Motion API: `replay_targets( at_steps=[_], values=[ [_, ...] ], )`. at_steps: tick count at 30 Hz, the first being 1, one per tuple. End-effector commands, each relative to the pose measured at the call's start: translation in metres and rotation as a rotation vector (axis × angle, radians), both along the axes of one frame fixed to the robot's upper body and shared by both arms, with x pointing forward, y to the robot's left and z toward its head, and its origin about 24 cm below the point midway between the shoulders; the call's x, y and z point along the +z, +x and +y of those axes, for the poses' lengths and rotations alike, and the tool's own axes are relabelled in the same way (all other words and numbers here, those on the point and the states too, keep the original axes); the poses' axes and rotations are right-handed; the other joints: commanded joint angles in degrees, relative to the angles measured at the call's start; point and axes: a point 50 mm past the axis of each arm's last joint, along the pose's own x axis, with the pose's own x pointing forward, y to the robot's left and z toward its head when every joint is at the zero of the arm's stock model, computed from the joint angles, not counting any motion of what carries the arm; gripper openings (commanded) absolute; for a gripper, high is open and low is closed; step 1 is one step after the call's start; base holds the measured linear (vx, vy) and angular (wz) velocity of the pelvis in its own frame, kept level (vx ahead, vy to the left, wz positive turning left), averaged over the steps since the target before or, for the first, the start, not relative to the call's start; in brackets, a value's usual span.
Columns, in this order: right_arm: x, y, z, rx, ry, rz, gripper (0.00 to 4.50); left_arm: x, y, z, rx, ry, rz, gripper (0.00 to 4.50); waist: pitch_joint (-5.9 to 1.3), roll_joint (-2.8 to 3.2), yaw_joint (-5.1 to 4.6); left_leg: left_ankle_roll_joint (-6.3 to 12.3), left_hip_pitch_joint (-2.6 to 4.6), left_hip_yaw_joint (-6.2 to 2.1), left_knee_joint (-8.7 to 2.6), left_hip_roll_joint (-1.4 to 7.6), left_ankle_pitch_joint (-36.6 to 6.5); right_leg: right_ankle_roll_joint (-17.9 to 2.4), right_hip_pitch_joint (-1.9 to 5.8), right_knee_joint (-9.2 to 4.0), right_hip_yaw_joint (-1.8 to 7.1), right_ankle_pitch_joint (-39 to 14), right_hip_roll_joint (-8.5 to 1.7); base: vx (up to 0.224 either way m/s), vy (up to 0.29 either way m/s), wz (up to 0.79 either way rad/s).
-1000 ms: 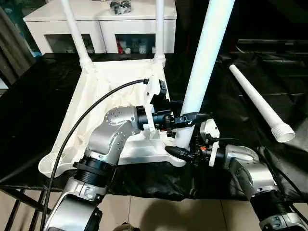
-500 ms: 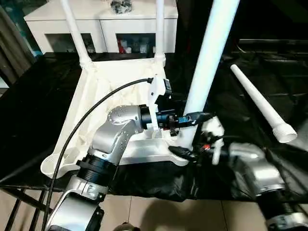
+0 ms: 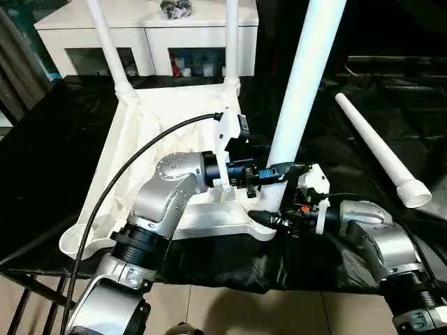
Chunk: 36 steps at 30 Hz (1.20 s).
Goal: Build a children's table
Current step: Insert table leg to table base
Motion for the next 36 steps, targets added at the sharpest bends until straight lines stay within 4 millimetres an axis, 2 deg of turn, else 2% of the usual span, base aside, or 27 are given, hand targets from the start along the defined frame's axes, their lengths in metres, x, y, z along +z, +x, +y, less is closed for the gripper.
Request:
replay_targets(
  at_steps=[1, 12, 15, 19, 25, 31, 34, 36],
  values=[
    [0.0086, 0.0024, 0.0025, 0.025, -0.013, -0.033, 3.8, -0.0222, 0.0017, 0.0037, 0.024, 0.114, 0.065, 1.86, -2.86, -0.63, 0.11, 1.0, 0.68, -2.78, -4.89, 4.9, -19.05, -10.16, 1.8, -5.42, 3.66, -22.21, -4.95, 0.0, 0.0, 0.0],
    [0.0107, 0.0066, 0.0064, 0.046, -0.037, -0.053, 3.8, -0.0247, 0.0009, 0.0033, 0.015, 0.132, 0.062, 1.86, -2.87, -0.58, 0.07, 0.67, 0.76, -2.81, -4.92, 4.89, -19.43, -10.22, 1.78, -5.39, 3.65, -22.43, -4.96, 0.0, 0.0, 0.0],
    [0.0123, 0.0079, 0.0065, 0.049, -0.04, -0.061, 3.42, -0.0257, 0.0001, 0.0033, 0.01, 0.141, 0.06, 1.86, -2.88, -0.6, 0.05, 0.64, 0.76, -2.78, -4.92, 4.91, -19.3, -10.39, 1.78, -5.32, 3.69, -21.89, -4.93, 0.0, 0.0, 0.0],
    [0.0128, 0.0081, 0.0064, 0.051, -0.041, -0.063, 3.14, -0.0261, -0.0001, 0.0034, 0.008, 0.143, 0.059, 1.86, -2.98, -0.59, 0.14, 0.87, 0.64, -2.74, -4.89, 4.91, -18.45, -10.84, 1.92, -5.12, 3.71, -20.02, -4.92, 0.0, 0.0, 0.0],
    [0.0108, 0.0076, 0.0059, 0.063, -0.057, -0.058, 2.54, -0.0275, -0.0005, 0.0035, 0.006, 0.151, 0.058, 1.86, -2.89, -0.63, 0.09, 0.78, 0.72, -2.75, -4.85, 4.84, -19.1, -10.29, 1.88, -5.37, 3.68, -22.25, -5.0, 0.0, 0.0, 0.0],
    [0.0092, 0.0069, 0.0057, 0.069, -0.064, -0.053, 2.11, -0.0284, -0.0012, 0.0036, 0.001, 0.159, 0.057, 1.85, -2.88, -0.46, 0.04, 0.76, 0.76, -2.77, -4.88, 4.87, -19.26, -10.33, 1.85, -5.39, 3.68, -22.12, -4.96, 0.0, 0.0, 0.0],
    [0.0087, 0.0069, 0.0063, 0.071, -0.063, -0.052, 2.03, -0.0292, -0.0013, 0.0038, -0.001, 0.164, 0.057, 1.85, -2.92, -0.3, 0.02, 0.65, 0.76, -2.8, -4.92, 4.87, -19.52, -10.65, 1.87, -5.22, 3.67, -21.08, -4.86, 0.0, 0.0, 0.0],
    [0.0083, 0.0069, 0.0067, 0.07, -0.062, -0.051, 2.01, -0.0296, -0.0013, 0.0038, -0.003, 0.167, 0.056, 1.85, -2.91, -0.41, -0.03, 0.67, 0.7, -2.79, -4.92, 4.86, -19.58, -10.7, 1.93, -5.25, 3.66, -21.04, -4.88, 0.0, 0.0, 0.0]
  ],
)
